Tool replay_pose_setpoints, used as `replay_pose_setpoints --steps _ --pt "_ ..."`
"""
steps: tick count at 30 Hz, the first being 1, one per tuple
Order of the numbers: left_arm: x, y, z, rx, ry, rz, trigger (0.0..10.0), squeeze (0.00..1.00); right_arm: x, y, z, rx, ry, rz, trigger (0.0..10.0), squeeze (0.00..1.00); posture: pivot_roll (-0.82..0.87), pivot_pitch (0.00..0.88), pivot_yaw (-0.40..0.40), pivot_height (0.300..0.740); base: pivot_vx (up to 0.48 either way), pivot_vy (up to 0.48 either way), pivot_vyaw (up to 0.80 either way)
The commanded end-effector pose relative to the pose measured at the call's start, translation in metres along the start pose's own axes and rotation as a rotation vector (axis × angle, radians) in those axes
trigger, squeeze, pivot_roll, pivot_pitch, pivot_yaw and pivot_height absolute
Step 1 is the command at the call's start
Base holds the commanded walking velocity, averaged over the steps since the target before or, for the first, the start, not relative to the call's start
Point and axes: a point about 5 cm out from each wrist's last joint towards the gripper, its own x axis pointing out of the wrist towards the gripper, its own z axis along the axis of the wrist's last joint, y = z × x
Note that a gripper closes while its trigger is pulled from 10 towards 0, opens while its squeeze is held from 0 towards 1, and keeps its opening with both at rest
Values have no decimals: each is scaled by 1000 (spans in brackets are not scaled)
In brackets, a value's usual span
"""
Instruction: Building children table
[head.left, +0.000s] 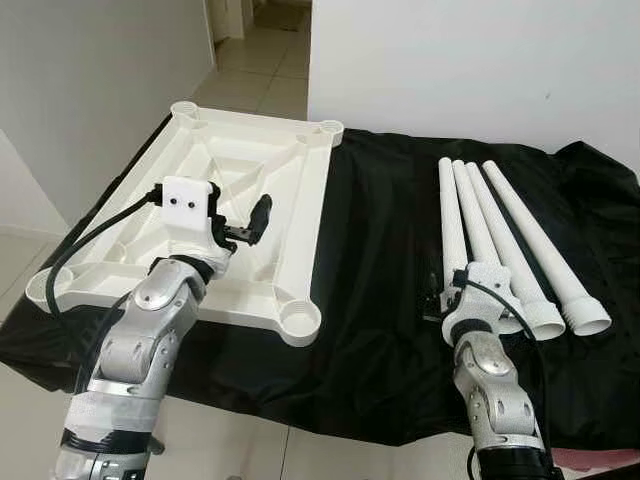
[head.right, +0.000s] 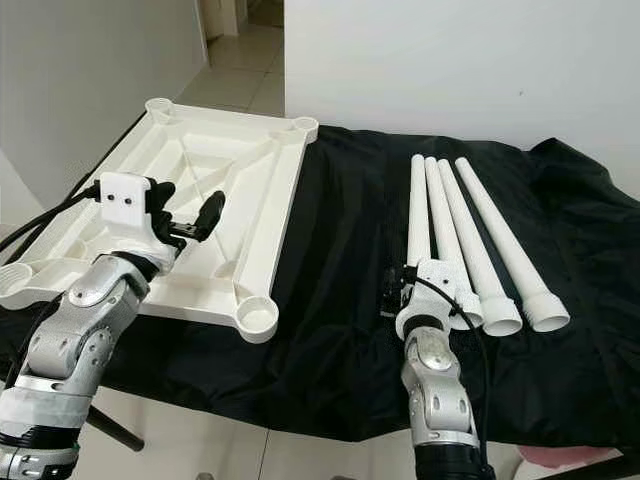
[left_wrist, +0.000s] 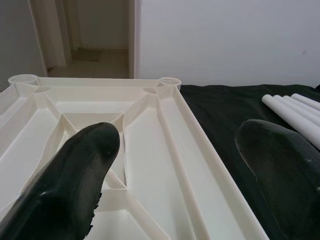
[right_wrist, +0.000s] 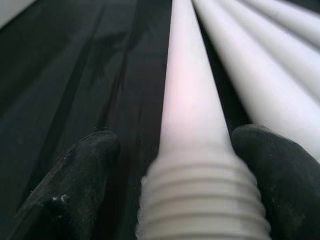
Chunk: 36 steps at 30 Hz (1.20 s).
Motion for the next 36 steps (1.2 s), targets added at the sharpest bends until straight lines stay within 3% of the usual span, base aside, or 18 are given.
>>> replay_pose_setpoints --steps 1,15,16,17,18,19,20,22,23,30,33,34,35,36 --pt "-2 -16 3 11 7 -282 10000 0 2 -1 -5 8 36 10 10000 0 -30 0 -31 740 0 0 0" --pt "-6 -11 4 30 25 -265 10000 0 14 -1 -10 32 82 41 10000 0 -19 0 -35 740 0 0 0" --pt "-6 -10 4 34 27 -263 10000 0 14 -1 -11 36 86 44 8706 0 -19 0 -35 740 0 0 0" --pt "-6 -9 4 38 28 -260 10000 0 14 1 -13 44 96 55 8706 0 -12 0 -41 740 0 0 0" --pt "-6 -8 4 41 27 -258 10000 0 14 3 -16 47 110 66 4314 0 -12 0 -41 740 0 0 0" --pt "-6 -8 4 41 27 -258 10000 0 14 3 -16 47 110 66 4314 0 -12 0 -41 740 0 0 0" --pt "-6 -7 5 44 26 -256 10000 0 13 4 -20 52 132 75 824 0 -10 0 -45 740 0 0 0" --pt "-5 -7 5 46 25 -255 10000 0 13 5 -23 54 147 79 824 0 -10 0 -45 740 0 0 0" --pt "-5 -6 6 52 24 -253 10000 0 13 5 -26 64 165 86 0 0 -11 0 -47 740 0 0 0" --pt "-3 -4 4 78 42 -264 10000 0 13 2 -20 73 98 83 0 0 -20 0 -45 740 0 0 0" --pt "-3 -7 2 46 63 -322 10000 0 13 -2 -14 69 41 60 0 0 -25 0 -44 740 0 0 0" --pt "-2 -9 3 18 66 -363 10000 0 12 -4 -9 63 -9 52 706 0 -26 0 -42 740 0 0 0" --pt "-2 -10 3 0 67 -390 10000 0 11 -5 -5 58 -42 48 706 0 -27 0 -40 740 0 0 0" --pt "0 -11 4 -9 69 -425 10000 0 9 -7 0 41 -87 43 10000 0 -27 0 -40 740 0 0 0"
